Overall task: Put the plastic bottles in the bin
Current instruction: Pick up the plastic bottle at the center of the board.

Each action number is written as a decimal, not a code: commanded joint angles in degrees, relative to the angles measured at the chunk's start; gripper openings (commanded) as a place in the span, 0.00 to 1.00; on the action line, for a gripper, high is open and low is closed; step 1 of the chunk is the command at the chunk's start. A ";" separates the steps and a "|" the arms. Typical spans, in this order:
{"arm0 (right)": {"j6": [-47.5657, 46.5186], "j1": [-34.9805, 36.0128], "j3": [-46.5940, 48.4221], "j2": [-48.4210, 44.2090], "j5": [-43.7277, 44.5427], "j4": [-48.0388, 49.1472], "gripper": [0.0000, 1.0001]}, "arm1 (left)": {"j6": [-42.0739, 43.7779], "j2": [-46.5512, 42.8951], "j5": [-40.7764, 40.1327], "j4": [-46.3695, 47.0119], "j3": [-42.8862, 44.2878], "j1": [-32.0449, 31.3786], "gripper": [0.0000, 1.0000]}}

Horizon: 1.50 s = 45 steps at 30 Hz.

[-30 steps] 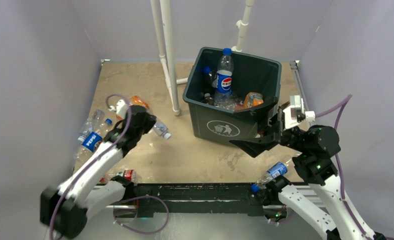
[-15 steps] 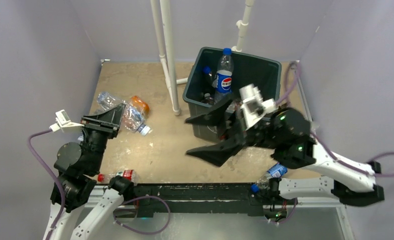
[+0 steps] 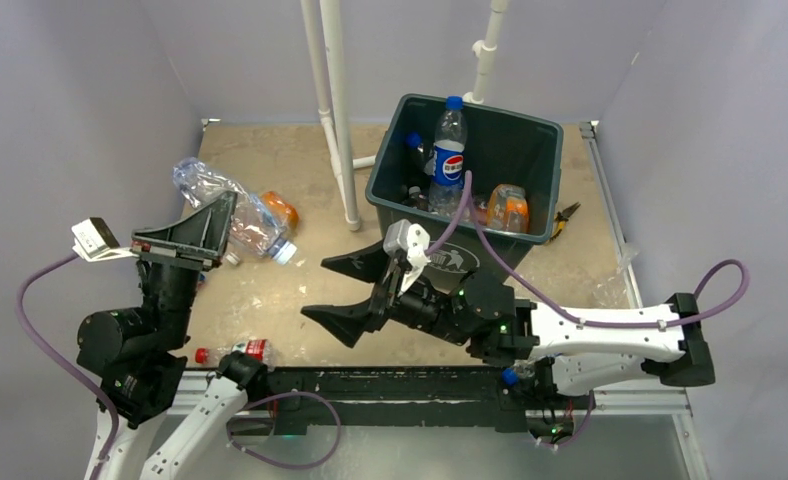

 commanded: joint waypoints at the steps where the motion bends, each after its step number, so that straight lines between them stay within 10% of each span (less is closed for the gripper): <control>1: 1.16 0.00 0.67 1.02 4.48 11.70 0.81 | 1.64 -0.53 3.65 5.23 1.41 -0.03 0.20; 9: 4.02 0.08 -0.56 4.53 6.55 22.80 0.81 | 2.33 -2.61 2.76 4.85 0.74 -0.03 0.20; 37: 6.84 -0.07 11.13 15.52 1.95 17.69 0.56 | 1.98 -4.43 4.20 3.47 0.27 -0.03 0.21; 45: 6.86 -0.04 10.75 15.20 1.59 16.59 0.12 | 2.42 -4.60 4.59 2.39 0.30 -0.03 0.27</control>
